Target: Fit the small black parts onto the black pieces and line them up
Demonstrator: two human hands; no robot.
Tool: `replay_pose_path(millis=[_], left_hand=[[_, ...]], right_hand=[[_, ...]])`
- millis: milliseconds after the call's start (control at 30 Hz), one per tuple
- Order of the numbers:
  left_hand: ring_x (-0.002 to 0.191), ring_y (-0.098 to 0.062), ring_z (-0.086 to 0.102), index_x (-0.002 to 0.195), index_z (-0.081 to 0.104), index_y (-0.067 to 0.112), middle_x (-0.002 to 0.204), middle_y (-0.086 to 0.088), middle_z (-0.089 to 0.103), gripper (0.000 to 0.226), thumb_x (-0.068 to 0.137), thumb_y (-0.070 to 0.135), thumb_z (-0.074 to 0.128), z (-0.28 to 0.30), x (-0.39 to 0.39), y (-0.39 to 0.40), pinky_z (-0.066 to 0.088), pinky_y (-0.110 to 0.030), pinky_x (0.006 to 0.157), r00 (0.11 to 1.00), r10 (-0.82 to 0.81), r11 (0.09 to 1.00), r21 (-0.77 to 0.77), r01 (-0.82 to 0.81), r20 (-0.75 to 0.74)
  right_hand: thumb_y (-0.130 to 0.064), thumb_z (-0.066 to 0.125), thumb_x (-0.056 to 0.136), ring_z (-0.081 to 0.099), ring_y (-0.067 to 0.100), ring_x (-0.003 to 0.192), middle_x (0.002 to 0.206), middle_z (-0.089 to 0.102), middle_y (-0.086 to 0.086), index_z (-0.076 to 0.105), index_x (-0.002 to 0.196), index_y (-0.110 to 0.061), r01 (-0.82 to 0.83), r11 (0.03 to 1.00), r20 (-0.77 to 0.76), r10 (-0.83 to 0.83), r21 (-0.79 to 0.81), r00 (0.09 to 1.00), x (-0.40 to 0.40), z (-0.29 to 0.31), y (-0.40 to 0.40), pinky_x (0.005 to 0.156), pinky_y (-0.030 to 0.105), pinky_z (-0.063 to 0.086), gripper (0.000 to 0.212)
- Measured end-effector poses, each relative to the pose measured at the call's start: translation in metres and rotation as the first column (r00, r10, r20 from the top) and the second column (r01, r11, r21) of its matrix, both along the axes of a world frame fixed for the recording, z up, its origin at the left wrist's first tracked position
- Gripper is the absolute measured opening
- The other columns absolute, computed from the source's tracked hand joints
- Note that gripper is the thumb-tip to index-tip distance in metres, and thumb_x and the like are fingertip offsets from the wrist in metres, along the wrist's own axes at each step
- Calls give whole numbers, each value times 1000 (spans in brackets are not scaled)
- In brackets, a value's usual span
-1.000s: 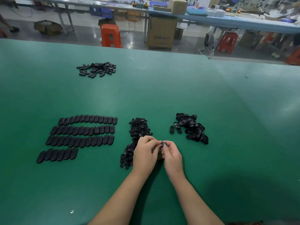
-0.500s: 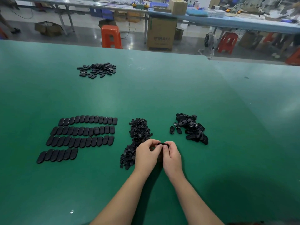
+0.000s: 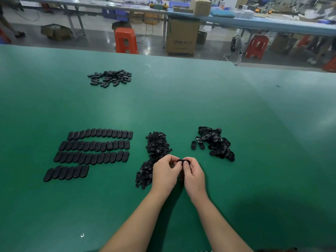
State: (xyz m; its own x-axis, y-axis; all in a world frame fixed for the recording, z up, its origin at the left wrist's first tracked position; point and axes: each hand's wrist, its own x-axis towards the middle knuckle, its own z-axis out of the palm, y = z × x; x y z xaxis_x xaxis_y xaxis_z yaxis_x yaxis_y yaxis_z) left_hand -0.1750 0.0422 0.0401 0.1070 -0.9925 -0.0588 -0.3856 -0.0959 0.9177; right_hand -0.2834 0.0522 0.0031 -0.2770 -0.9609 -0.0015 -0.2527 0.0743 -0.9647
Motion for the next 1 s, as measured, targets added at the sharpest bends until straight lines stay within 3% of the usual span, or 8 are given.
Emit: replay_pose_path(millis=[300,433,600,833,933,1000], left_hand=[[71,-1,60,87,69,24,78,10,67,4,90,25,67,-4,-10,6,42,-14,61,999,45,998,-47,-43,29],[74,-1,59,89,69,24,80,10,66,4,92,24,66,-4,-8,6,43,-14,64,998,2,997,-78,3,68],[84,-1,59,97,71,21,89,11,65,9,94,19,62,-5,-3,3,43,-11,72,986,-47,988,-137,69,159],[85,-4,59,108,72,19,95,10,66,17,94,15,63,-4,0,4,48,-19,79,979,-83,977,-177,117,188],[81,-5,56,128,64,24,102,9,63,35,94,14,62,-4,6,5,50,-23,81,941,-152,945,-235,228,301],[82,-10,58,127,63,27,100,8,63,33,95,18,62,-5,13,5,52,-28,75,882,-149,916,-275,294,447]], right_hand=[[-20,54,103,67,12,84,85,70,-9,62,92,-26,13,1000,8,-12,-17,1000,-1,-2,0,77,32,54,16],[-20,55,103,65,7,80,83,70,-13,61,89,-28,26,999,-11,-26,-23,1000,-1,-1,1,71,23,50,17],[-20,55,103,65,11,78,81,68,-10,60,90,-26,38,999,-26,-38,-6,999,0,-1,0,73,34,53,16],[-20,53,104,63,14,77,80,67,-6,59,90,-25,34,999,-31,-33,9,999,1,3,0,72,37,52,16],[-21,50,106,60,11,70,76,66,-9,62,92,-22,8,999,10,-9,32,1000,0,5,0,67,34,50,18],[-20,46,107,53,10,59,65,61,-10,64,92,-22,-21,999,81,18,46,997,0,6,2,58,32,44,24]])
